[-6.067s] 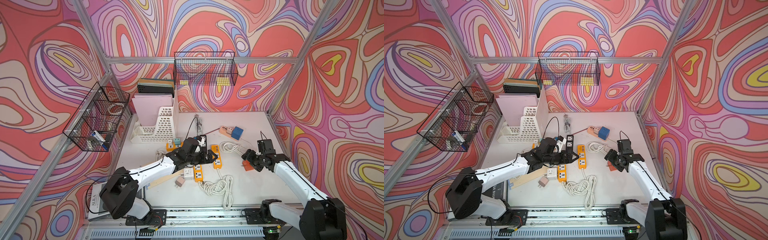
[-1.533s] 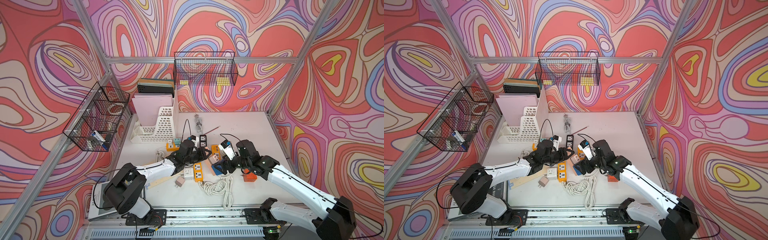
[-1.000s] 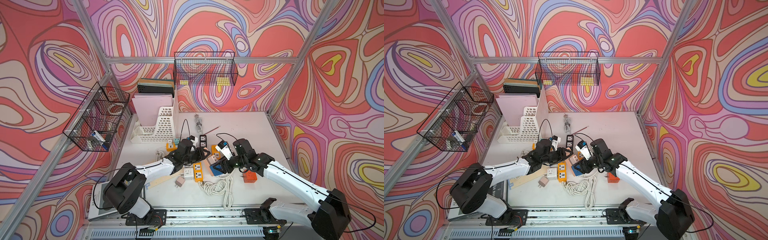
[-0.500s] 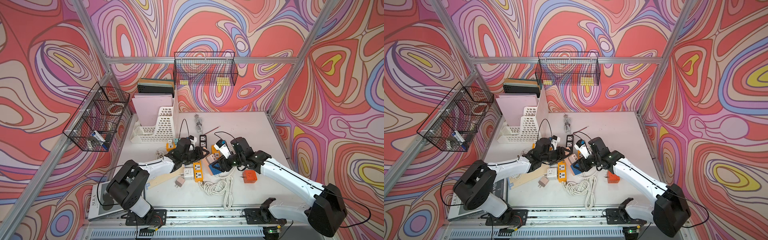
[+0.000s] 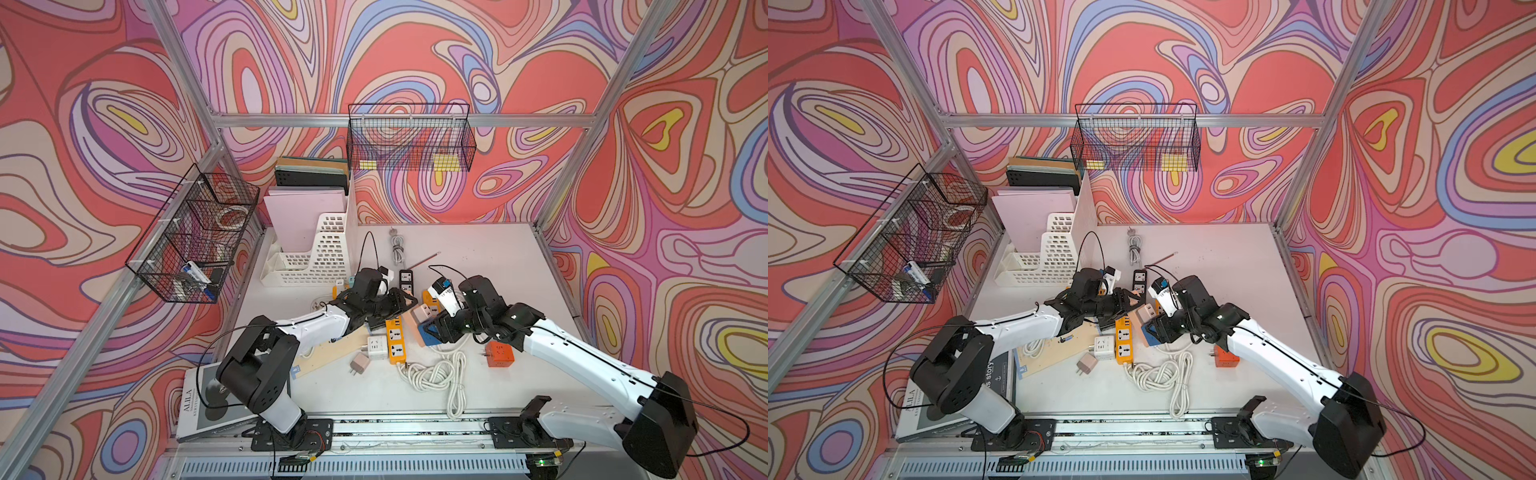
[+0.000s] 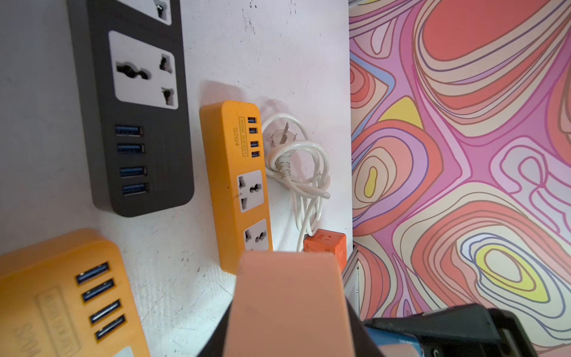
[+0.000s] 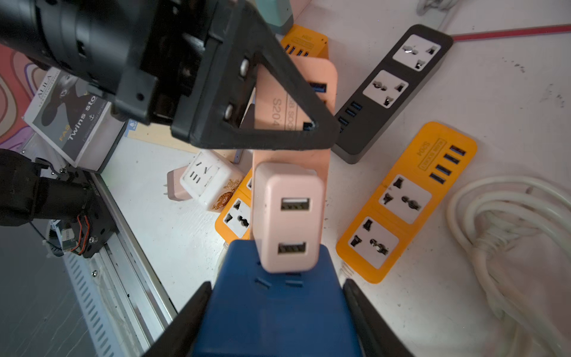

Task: Pull the plug off the socket
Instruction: Remove the plug from the socket.

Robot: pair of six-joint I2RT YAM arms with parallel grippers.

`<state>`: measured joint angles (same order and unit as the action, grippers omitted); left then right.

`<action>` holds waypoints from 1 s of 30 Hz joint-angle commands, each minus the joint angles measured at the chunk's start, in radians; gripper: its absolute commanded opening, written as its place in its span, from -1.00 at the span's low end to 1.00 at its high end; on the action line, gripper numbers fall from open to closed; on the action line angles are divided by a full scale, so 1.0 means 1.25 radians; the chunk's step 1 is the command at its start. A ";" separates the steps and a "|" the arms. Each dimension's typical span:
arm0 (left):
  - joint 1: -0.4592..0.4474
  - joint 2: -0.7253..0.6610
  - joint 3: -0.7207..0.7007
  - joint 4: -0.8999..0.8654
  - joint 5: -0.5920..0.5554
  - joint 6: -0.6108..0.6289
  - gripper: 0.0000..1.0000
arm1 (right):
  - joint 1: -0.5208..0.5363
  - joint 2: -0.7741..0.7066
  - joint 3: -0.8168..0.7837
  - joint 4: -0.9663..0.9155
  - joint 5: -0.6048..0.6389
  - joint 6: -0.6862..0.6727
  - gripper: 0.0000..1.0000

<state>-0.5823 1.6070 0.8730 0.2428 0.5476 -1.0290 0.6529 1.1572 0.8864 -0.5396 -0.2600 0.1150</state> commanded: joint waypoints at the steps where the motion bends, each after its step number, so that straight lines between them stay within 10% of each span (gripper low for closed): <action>1: 0.027 0.020 0.008 -0.063 -0.083 0.048 -0.94 | 0.001 -0.123 -0.011 -0.004 0.047 0.024 -0.38; 22: 0.025 0.025 0.079 -0.121 -0.066 0.132 -0.95 | -0.065 -0.125 0.008 0.002 -0.030 0.108 -0.39; 26: 0.024 0.016 0.056 0.042 0.036 0.089 -0.95 | -0.251 -0.219 -0.066 0.008 0.060 0.320 -0.42; 30: 0.018 -0.002 0.032 0.138 0.060 0.034 -0.94 | -0.520 -0.252 -0.177 0.120 -0.165 0.533 -0.47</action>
<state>-0.5522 1.6432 0.9306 0.2455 0.5529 -0.9276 0.1448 0.8509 0.7338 -0.4976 -0.3073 0.5274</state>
